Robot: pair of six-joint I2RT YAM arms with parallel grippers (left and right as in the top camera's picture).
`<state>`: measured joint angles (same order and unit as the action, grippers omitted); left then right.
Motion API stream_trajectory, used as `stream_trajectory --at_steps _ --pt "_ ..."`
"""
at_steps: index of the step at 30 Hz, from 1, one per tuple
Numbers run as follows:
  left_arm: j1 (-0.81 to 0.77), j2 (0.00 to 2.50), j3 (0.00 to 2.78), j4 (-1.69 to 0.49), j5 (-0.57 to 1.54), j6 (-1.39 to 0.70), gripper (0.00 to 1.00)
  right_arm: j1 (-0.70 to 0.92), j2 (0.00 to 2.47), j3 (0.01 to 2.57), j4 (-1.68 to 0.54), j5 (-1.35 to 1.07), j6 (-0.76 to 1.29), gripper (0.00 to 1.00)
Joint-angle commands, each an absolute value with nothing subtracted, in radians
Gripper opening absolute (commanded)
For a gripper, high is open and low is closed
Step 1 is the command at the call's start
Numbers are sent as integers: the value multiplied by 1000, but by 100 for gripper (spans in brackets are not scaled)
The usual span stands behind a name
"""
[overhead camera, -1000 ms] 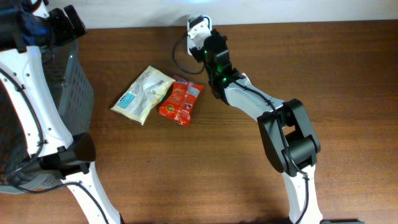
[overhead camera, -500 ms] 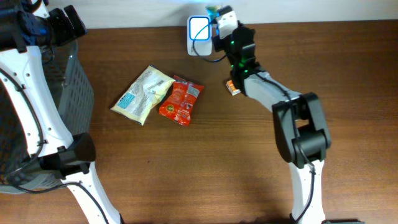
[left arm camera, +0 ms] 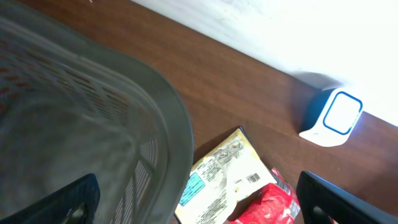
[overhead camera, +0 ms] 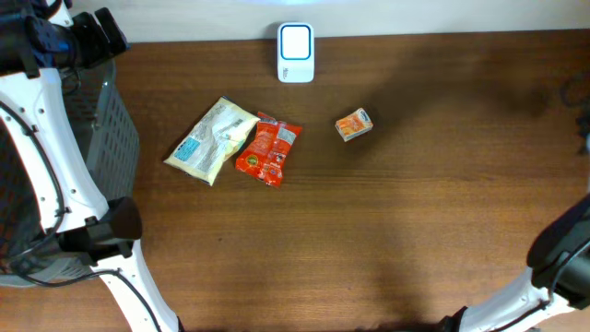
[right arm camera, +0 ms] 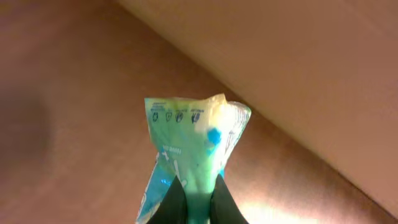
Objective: Scan the item barcode
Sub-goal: 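Carry the Kleenex pack off to the right side with the right gripper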
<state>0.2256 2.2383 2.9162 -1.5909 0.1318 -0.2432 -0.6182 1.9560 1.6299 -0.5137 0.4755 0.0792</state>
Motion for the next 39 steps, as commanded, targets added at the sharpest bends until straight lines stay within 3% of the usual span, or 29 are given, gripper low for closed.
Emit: stream_trajectory --at_steps 1,2,4,5,6,11,14,15,17,19,20,26,33,39 --pt "230 2234 2922 -1592 142 -231 99 -704 2005 1626 -540 409 87 11" --pt "230 2234 2922 -1592 142 -231 99 -736 2025 1626 -549 343 86 22" --pt "230 2234 2922 -1591 142 -231 99 -756 2048 1626 -559 205 86 58" --pt "230 2234 2922 -1591 142 -231 99 -752 2049 1626 -561 150 86 93" --pt "230 2234 2922 -1591 142 -231 99 -746 2049 1626 -561 123 86 99" --pt "230 2234 2922 -1591 142 -231 99 -662 2046 1629 -640 112 86 99" --pt "230 2234 2922 -1591 142 -231 99 -641 2007 1629 -683 112 120 37" --pt "230 2234 2922 -1591 142 -231 99 -657 1945 1629 -693 111 217 25" --pt "230 2234 2922 -1591 142 -231 99 -718 1838 1629 -735 110 411 21" --pt "230 2234 2922 -1592 142 -231 99 -792 1792 1629 -807 98 424 21" --pt "230 2234 2922 -1591 142 -231 99 -814 1793 1627 -846 114 422 4" --pt "230 2234 2922 -1592 142 -231 99 -984 1839 1371 -822 120 585 4" --pt "230 2234 2922 -1591 142 -231 99 -988 1850 1142 -555 102 586 4" --pt "229 2234 2922 -1591 142 -231 99 -922 1971 1133 -366 -27 585 6"
